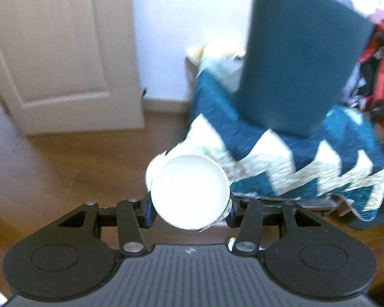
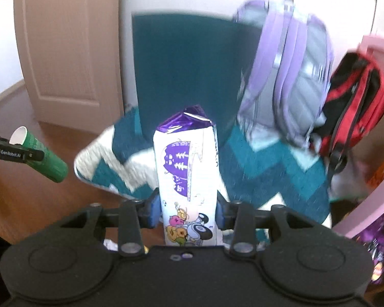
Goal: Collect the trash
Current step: 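Lift the cup with the left tool while the right tool carries the snack box to the wastebasket, then open the left tool over the wastebasket while the right tool releases the snack box inside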
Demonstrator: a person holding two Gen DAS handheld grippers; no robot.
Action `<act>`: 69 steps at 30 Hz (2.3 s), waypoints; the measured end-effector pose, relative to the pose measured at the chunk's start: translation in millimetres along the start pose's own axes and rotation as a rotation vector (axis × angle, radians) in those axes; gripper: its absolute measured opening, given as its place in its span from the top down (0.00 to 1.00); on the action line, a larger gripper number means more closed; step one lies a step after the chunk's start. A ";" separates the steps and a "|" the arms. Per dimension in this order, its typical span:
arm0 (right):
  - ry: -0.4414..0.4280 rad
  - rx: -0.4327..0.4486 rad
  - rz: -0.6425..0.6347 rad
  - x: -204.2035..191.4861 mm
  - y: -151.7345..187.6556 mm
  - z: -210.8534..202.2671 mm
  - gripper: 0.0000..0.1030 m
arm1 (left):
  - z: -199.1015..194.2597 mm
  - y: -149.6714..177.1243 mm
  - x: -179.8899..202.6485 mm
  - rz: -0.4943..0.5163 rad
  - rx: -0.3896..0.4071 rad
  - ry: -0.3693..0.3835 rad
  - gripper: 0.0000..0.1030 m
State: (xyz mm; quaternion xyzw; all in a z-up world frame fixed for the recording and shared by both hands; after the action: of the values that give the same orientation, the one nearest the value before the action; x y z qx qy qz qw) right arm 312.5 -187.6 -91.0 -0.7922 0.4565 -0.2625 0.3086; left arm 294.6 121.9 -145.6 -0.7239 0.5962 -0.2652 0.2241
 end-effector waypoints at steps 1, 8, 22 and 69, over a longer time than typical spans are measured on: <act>0.001 0.020 0.004 0.9 -8.1 -8.9 0.62 | -11.6 -7.1 4.7 0.016 0.016 0.006 0.53; 0.028 0.152 0.030 15.2 -54.1 -50.5 0.62 | -83.3 -60.3 49.3 0.081 0.142 0.083 0.53; 0.065 0.415 0.151 55.7 -177.6 -82.0 0.62 | -145.7 -188.7 126.8 0.182 0.377 0.168 0.53; 0.021 -0.014 -0.046 34.5 -211.3 166.5 0.47 | 130.0 -314.0 156.1 0.230 -0.023 0.105 0.41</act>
State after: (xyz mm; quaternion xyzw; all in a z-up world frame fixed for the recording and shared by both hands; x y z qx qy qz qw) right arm 562.6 -93.7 -44.2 -0.8017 0.4433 -0.2745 0.2921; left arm 636.1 29.0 -24.8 -0.6384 0.6892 -0.2683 0.2131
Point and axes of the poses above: each gripper's, at about its wrist camera, not at the fingertips, and z roughly the way its jaws point, x to its right, y to its underside, the point moved 1 cm from there along z, roughly the way its jaws point, and after that the axes turned 6 degrees about y, right-handed, at the moved point
